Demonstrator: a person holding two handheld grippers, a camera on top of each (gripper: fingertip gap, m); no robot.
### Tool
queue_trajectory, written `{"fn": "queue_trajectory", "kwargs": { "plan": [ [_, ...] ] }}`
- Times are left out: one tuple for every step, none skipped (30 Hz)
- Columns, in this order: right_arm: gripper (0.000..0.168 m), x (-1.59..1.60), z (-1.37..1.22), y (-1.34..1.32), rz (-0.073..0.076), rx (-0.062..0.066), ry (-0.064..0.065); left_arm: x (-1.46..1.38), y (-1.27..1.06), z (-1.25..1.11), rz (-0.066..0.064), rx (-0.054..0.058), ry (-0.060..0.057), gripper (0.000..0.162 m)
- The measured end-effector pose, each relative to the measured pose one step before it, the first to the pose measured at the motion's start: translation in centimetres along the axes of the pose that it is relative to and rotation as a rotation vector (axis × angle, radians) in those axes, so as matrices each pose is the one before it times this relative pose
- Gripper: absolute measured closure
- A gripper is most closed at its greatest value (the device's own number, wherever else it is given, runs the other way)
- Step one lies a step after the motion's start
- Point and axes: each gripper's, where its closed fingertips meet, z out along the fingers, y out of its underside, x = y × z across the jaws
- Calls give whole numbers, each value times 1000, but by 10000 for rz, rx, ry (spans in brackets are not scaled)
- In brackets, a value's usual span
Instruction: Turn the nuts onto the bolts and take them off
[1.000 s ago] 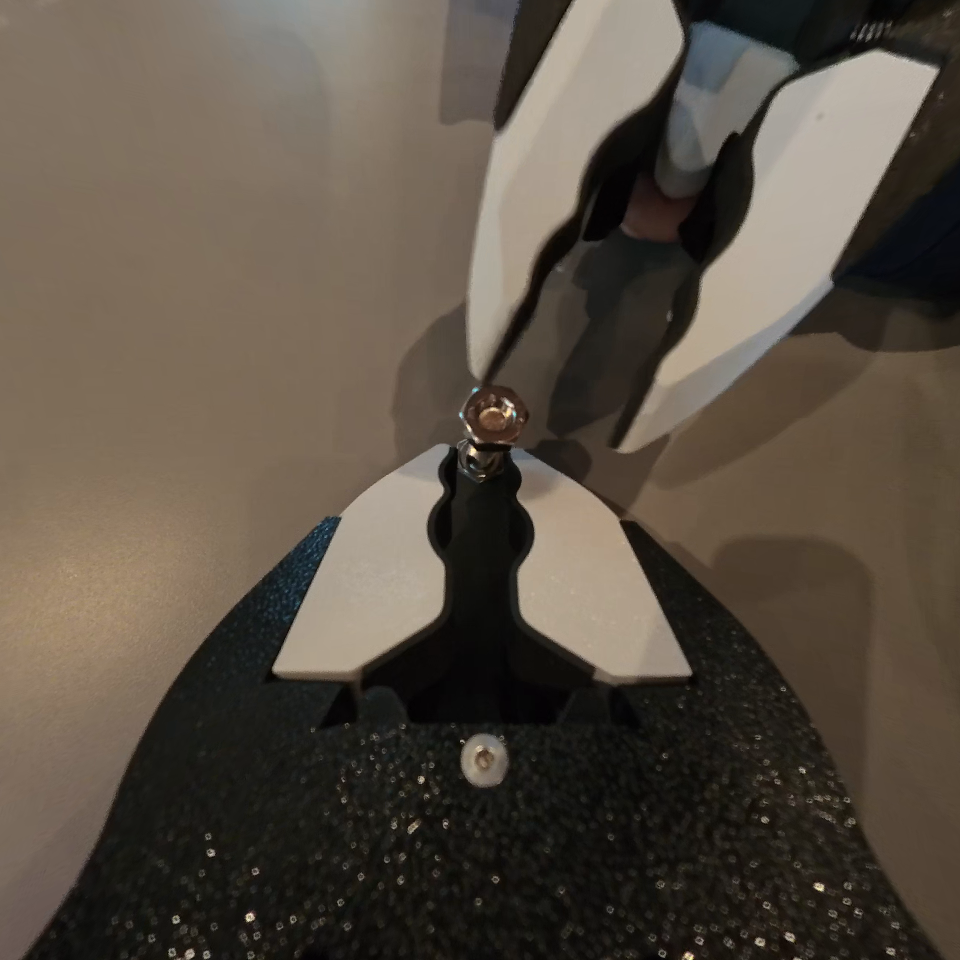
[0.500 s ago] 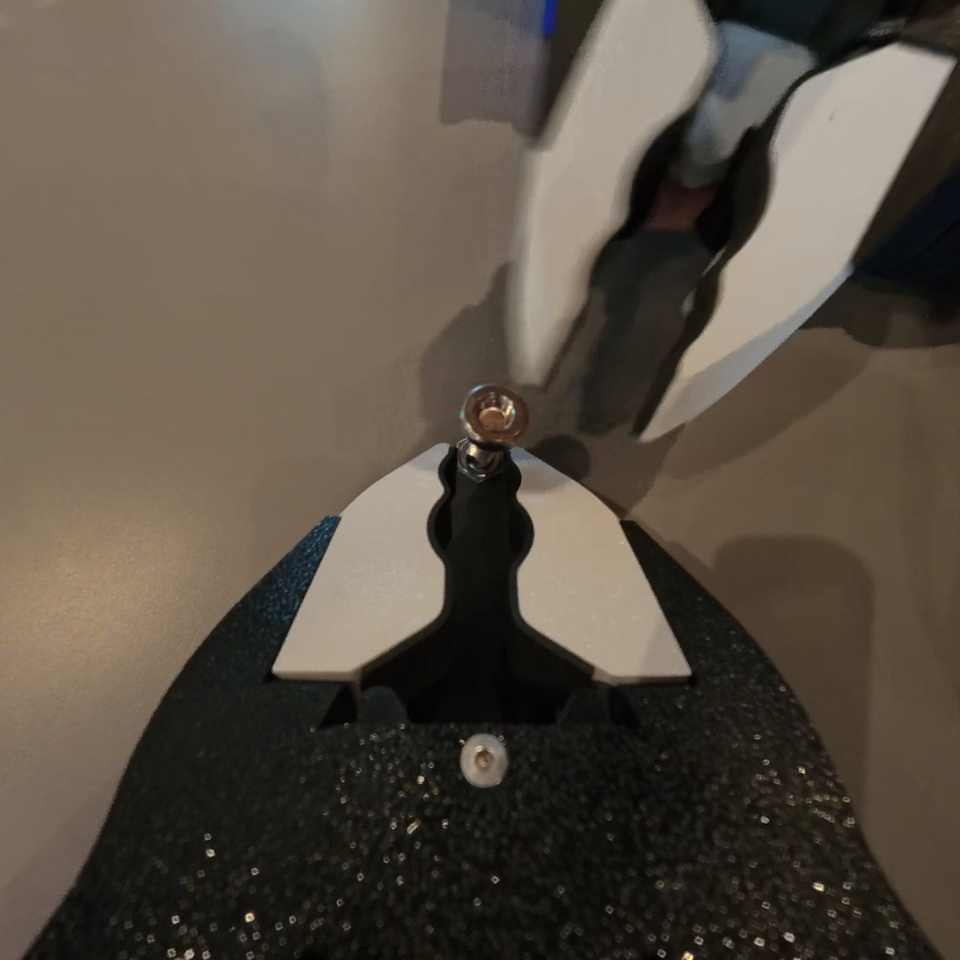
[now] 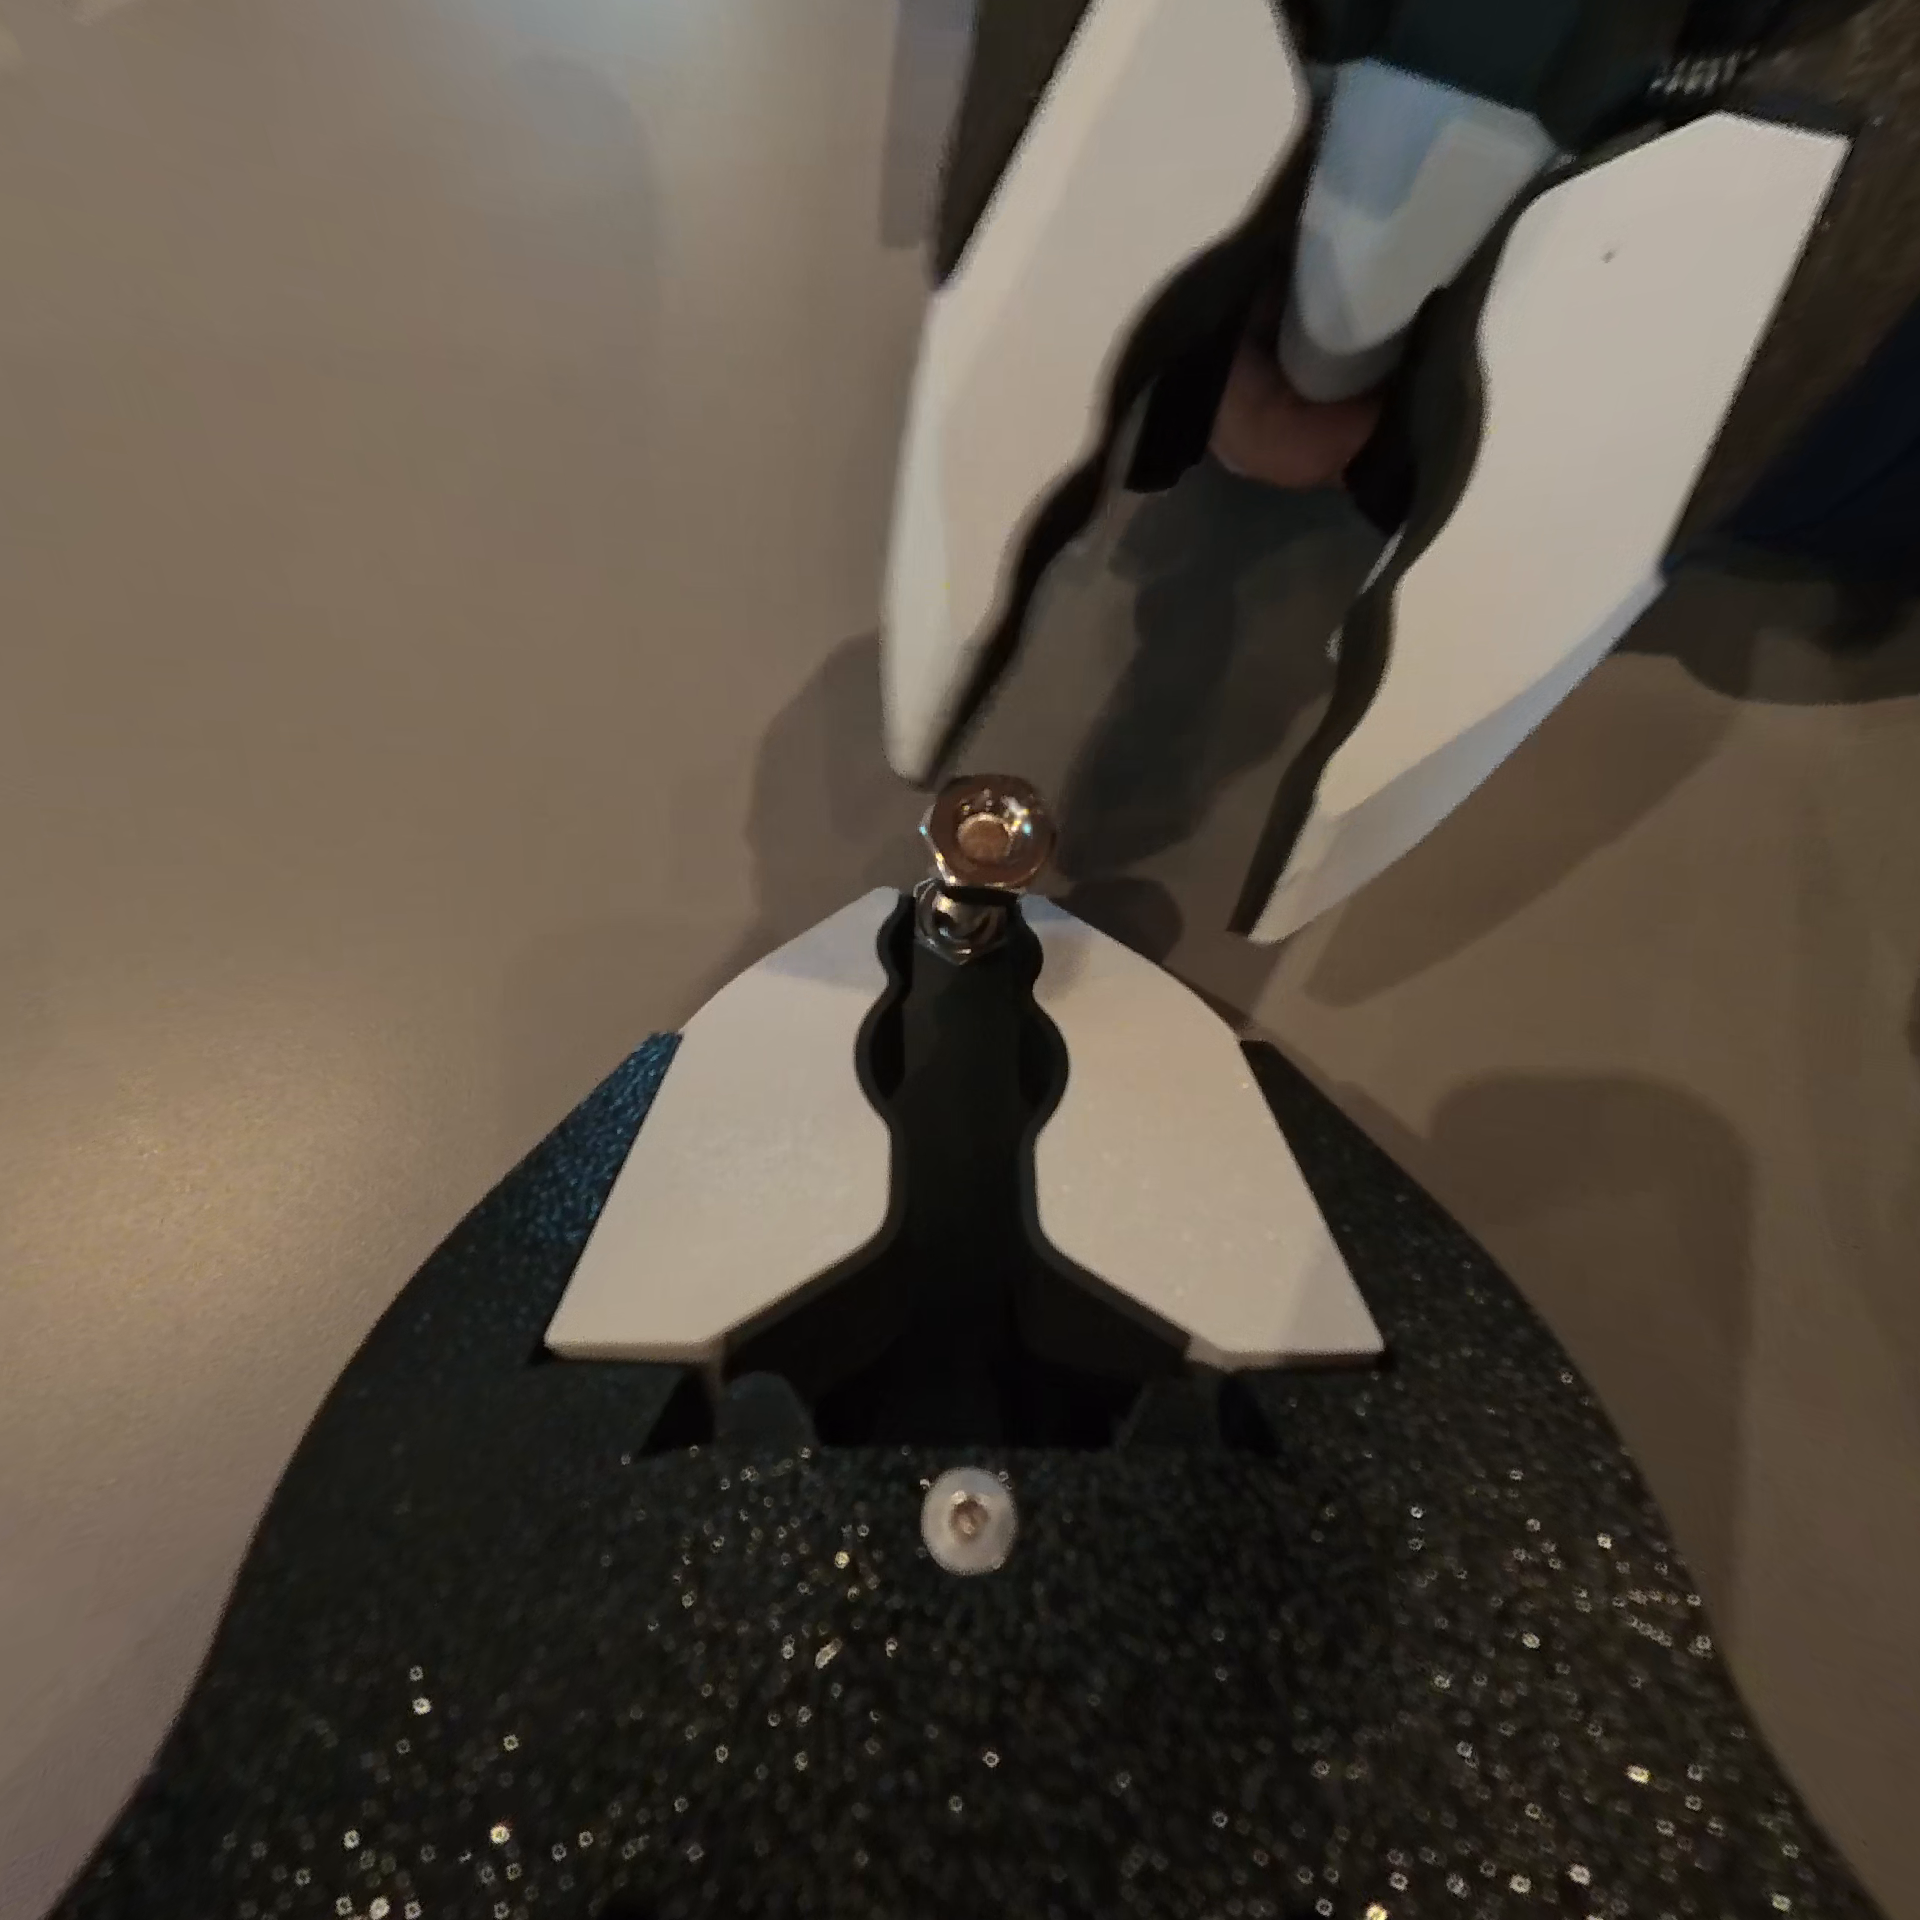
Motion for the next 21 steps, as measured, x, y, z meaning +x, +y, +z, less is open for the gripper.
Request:
{"fn": "queue_trajectory", "kwargs": {
  "plan": [
    [124, -185, -179, 97, 29, -2, -22, 5, 1, -1, -2, -1, 3, 146],
    [126, -121, -285, 186, 66, -20, 12, 4, 1, -3, -7, 0, 6, 145],
    [135, -403, -343, 146, 47, 18, -189, 1, -1, -2, -6, 2, 5, 146],
    [139, -315, -271, 47, 68, 70, -148, -3, 1, -1, 1, -1, -1, 145],
    [139, 71, -136, -77, 40, 91, 90, -2, -3, 4, 6, 1, -6, 145],
    [135, 284, -9, -88, 10, 55, 187, -2, -1, 3, 6, -1, -5, 145],
    [129, 297, 128, -96, -16, 16, 142, -3, 0, 0, 1, 0, -1, 145],
    [125, 301, 204, -145, -26, 17, 112, 1, -2, 3, 5, 0, -4, 145],
    [119, 256, 272, -161, -34, 15, 77, -1, 4, -1, 13, -1, -11, 145],
    [117, 47, 297, -107, -36, -25, -55, 3, 4, -1, 11, 0, -9, 145],
    [118, -122, 285, -19, -25, -74, -140, 0, -2, 3, 5, 0, -5, 145],
    [118, -83, 250, 82, -14, -129, -93, -4, 0, 0, 2, 0, -2, 145],
    [118, -90, 172, 128, -31, -139, -62, 13, 5, -4, 0, 0, 0, 145],
    [117, -74, 81, 110, -53, -95, -22, -3, -6, -10, -3, 0, 3, 145],
    [118, -118, -16, 25, -78, -7, -14, 1, 1, -1, 0, -1, 1, 145],
    [116, -71, -105, 64, -24, 0, 66, 3, -1, 3, 4, 0, -2, 146],
    [116, -113, -213, 129, 18, -10, 56, 8, 7, -7, -2, -1, 2, 146],
    [116, -240, -293, 149, 52, 12, -21, 2, 1, -3, -5, 0, 6, 145],
    [119, -428, -334, 166, 49, 18, -141, -2, 1, -3, -4, 1, 3, 145],
    [128, -639, -304, 64, -13, 68, -289, 5, -2, 3, 2, 0, -2, 145],
    [130, -451, -208, -68, -60, 121, -182, 0, 2, 0, 12, 1, -10, 145]
  ]
}}
